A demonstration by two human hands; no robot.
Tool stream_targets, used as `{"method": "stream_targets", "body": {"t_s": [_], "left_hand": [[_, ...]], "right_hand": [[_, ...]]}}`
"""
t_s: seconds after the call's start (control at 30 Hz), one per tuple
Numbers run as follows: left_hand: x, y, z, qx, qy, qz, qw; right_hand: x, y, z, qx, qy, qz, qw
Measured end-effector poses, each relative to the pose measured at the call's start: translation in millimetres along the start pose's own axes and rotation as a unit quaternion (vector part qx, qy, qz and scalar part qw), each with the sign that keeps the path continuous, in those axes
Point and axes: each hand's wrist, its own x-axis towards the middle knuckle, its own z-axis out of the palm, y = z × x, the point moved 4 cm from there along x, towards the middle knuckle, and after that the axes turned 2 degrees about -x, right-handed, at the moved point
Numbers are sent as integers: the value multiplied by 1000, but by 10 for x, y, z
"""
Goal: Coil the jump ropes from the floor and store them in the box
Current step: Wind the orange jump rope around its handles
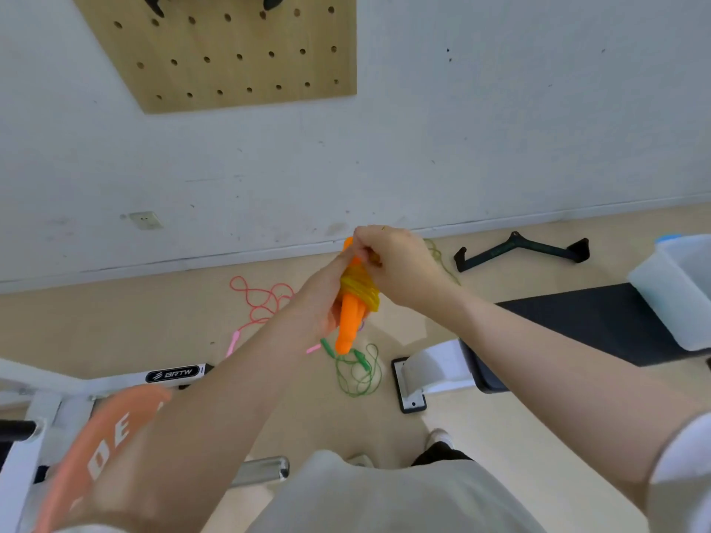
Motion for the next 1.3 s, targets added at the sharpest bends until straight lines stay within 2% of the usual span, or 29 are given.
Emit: {"method": "stream_targets", "body": {"t_s": [0.17, 0.23, 0.33, 0.5, 0.57, 0.67, 0.77, 0.87, 1.0, 1.07, 1.13, 1.2, 1.3], "left_hand": [[37, 84, 22, 16, -83, -36, 996], [66, 66, 32, 41, -98, -39, 994], [130, 51, 128, 91, -99, 2, 991], [202, 106, 485, 38, -97, 80, 991], [199, 62, 653, 24, -127, 80, 988], [198, -31, 956, -4, -170, 67, 983], [146, -170, 1355, -4, -204, 65, 977], [119, -346, 1747, -4, -239, 78, 968], [52, -563, 2241, -5, -289, 93, 953], [26, -696, 2565, -6, -274, 101, 957], [-23, -823, 2880, 0, -249, 113, 962], [-24, -959, 3160, 6, -209, 116, 971], [10, -1192, 3545, 17, -159, 87, 983]], "right_hand": [[-61, -20, -36, 8, 18, -119, 993], [-76, 65, -55, 57, 0, -90, 994], [-98, 243, -175, 237, -34, 34, 970], [-154, 424, -440, 336, -16, 64, 939], [-242, 569, -527, 441, -8, 86, 893], [-447, 872, -665, 628, 6, 117, 770], [-725, 1156, -823, 724, 20, 99, 683], [-1017, 1347, -1046, 777, 3, 46, 628], [-1330, 1645, -1332, 810, -26, 5, 585], [-1529, 1882, -1510, 816, -34, -9, 577], [-1734, 2168, -1673, 799, -26, 10, 601], [-1931, 2487, -1801, 767, 13, 85, 636], [-2195, 2983, -1876, 737, 84, 192, 643]]}}
